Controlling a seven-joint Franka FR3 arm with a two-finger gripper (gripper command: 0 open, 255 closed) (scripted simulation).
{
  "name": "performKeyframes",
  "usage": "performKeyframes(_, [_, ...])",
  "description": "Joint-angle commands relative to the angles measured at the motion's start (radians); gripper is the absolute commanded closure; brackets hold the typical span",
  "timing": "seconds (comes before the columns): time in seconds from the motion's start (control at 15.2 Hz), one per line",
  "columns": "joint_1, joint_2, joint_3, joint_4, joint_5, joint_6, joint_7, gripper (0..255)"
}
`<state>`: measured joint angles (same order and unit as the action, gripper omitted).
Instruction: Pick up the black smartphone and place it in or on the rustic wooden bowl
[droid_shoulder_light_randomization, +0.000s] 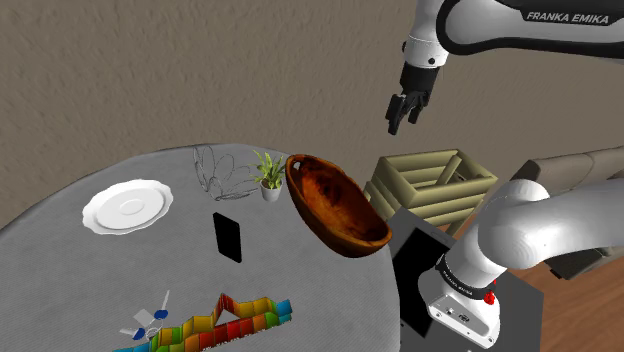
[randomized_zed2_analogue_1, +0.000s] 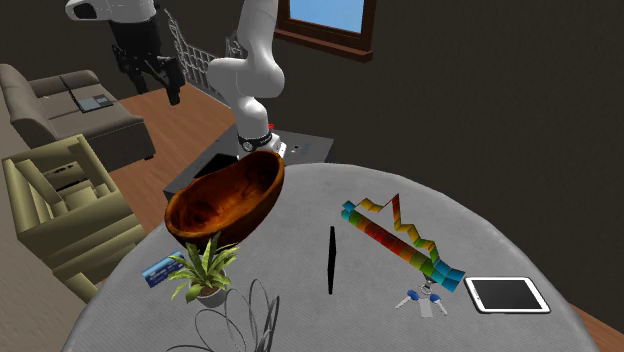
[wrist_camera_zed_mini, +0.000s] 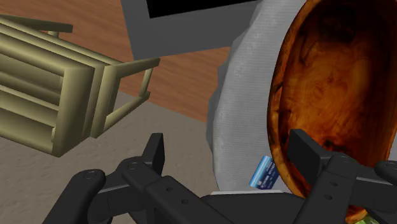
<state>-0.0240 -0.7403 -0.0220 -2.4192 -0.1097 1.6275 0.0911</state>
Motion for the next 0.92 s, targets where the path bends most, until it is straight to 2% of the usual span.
performKeyframes(0.0, [0.0, 0.0, 0.0, 0.0, 0.0, 0.0, 0.0, 0])
performKeyframes(0.86, [0.134, 0.241, 0.2, 0.05, 0.144, 0.191, 0.168, 0])
